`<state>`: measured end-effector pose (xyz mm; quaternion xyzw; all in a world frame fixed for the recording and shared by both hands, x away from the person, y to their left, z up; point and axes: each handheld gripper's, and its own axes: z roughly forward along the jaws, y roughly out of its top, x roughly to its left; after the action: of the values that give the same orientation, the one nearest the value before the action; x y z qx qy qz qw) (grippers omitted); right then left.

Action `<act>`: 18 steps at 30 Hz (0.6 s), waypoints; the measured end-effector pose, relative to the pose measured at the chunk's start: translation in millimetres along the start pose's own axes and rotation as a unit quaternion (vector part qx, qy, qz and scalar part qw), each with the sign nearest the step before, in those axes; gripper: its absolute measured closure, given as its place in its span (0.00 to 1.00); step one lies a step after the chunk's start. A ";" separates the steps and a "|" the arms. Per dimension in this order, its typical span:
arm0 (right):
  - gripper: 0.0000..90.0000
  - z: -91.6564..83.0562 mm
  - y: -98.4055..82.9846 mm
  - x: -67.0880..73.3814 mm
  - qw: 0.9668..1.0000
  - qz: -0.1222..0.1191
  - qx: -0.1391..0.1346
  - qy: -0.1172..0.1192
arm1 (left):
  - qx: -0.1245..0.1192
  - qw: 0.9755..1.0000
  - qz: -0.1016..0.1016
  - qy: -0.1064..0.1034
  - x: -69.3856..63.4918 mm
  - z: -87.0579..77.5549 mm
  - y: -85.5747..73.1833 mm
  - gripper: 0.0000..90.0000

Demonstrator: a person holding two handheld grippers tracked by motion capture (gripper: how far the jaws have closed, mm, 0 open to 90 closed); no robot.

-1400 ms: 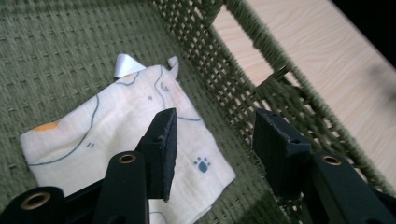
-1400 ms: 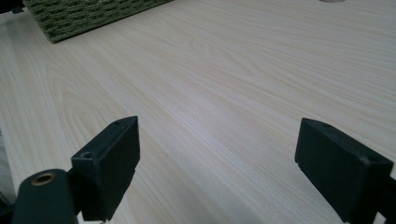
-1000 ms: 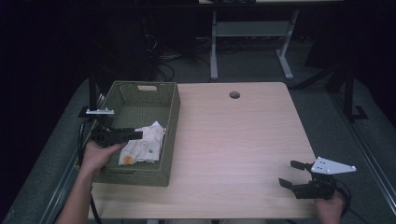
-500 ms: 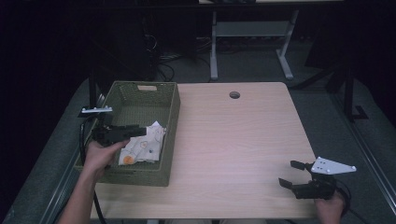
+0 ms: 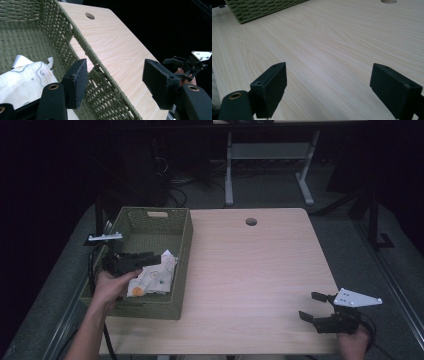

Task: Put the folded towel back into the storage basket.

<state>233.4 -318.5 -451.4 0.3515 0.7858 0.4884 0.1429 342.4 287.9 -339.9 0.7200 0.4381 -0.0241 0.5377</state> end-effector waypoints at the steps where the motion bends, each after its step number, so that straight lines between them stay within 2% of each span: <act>1: 0.15 -0.3 0.1 0.0 1.000 0.000 0.001 0.000 | -0.001 1.000 0.001 -0.001 -1.7 0.7 0.2 0.41; 7: 0.15 -0.7 0.2 0.5 1.000 0.000 0.000 0.000 | 0.009 1.000 0.011 -0.010 -6.8 4.5 1.6 0.41; 12: 0.15 -1.9 -0.1 0.7 1.000 0.001 -0.003 0.000 | 0.010 1.000 0.009 -0.013 -11.0 7.5 2.1 0.40; 18: 0.15 -2.9 -0.2 1.0 1.000 0.001 -0.005 0.000 | 0.013 0.999 0.023 -0.021 -20.5 11.1 3.2 0.40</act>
<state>230.9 -319.8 -450.0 0.3513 0.7833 0.4921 0.1443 336.7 266.6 -331.8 0.7365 0.4094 -0.0325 0.5375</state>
